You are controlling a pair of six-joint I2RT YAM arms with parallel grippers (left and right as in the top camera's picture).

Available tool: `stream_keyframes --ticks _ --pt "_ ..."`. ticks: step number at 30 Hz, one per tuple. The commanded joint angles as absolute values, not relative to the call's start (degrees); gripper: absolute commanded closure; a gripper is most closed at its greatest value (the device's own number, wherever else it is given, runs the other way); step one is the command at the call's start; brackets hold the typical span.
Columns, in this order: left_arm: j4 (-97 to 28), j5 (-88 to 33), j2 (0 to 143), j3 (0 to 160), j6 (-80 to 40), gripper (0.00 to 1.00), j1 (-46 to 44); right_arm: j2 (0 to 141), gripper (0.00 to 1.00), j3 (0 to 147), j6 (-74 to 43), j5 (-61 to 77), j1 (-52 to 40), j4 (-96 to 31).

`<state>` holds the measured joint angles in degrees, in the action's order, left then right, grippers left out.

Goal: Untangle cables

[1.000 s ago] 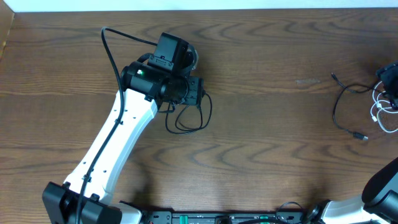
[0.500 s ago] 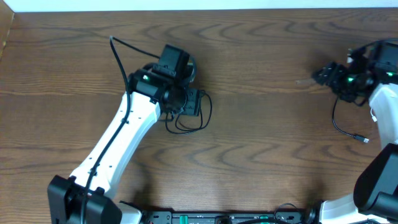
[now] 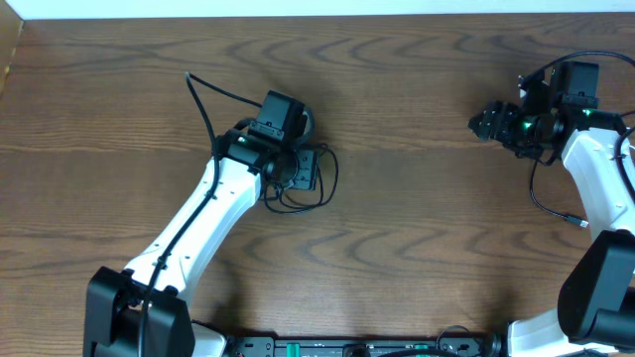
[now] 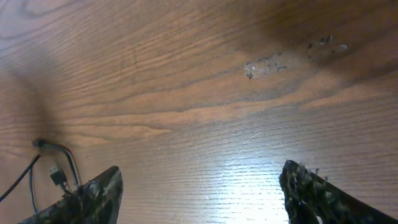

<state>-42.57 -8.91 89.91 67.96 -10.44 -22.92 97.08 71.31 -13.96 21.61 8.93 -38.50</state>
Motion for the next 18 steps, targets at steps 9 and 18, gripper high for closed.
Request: stream_keyframes --ticks 9,18 --pt "-36.0 -16.2 94.0 67.9 -10.4 0.92 -22.9 96.7 0.26 72.0 -13.0 21.2 8.5 -39.7" --pt "-0.3 -59.1 92.7 69.6 -29.2 0.92 -23.1 96.7 0.25 72.0 -7.0 24.6 7.1 -40.0"
